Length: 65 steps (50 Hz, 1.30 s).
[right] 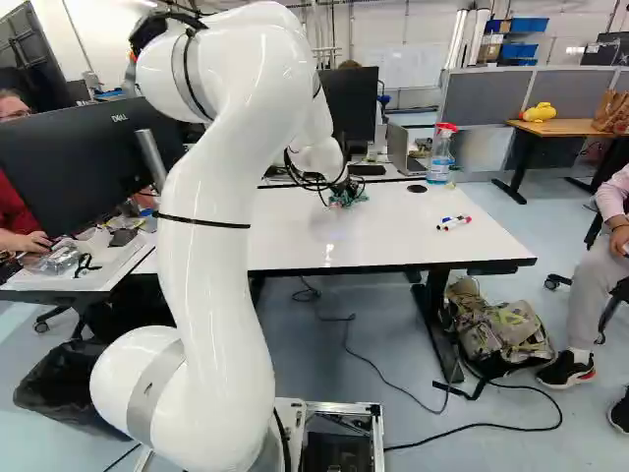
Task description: Clean the table with the green towel
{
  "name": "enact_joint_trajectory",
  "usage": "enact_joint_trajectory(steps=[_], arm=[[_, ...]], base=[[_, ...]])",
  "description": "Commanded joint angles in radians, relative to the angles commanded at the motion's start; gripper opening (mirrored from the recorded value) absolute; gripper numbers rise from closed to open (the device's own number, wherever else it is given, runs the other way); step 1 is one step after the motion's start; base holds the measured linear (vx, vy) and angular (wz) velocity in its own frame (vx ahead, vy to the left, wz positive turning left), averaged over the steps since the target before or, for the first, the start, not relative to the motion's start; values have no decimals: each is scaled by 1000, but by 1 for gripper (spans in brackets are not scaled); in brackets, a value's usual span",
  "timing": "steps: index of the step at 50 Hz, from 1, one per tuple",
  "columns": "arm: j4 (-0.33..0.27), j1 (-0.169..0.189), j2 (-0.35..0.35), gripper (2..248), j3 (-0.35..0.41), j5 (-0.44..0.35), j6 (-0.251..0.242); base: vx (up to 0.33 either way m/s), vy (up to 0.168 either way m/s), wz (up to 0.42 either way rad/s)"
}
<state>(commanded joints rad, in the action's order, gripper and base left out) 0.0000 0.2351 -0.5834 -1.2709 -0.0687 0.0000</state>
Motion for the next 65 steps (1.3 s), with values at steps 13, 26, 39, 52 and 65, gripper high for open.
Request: enact_joint_trajectory(steps=[13, 26, 39, 52, 65], arm=[[0, 8, 53, 58, 71, 0, 0], [0, 35, 76, 58, 103, 0, 0], [0, 69, 61, 58, 83, 0, 0], [0, 95, 19, 58, 26, 0, 0], [0, 118, -29, 58, -40, 0, 0]], base=[[0, 0, 0], [0, 0, 0], [0, 0, 0], [0, 0, 0], [0, 0, 0]])
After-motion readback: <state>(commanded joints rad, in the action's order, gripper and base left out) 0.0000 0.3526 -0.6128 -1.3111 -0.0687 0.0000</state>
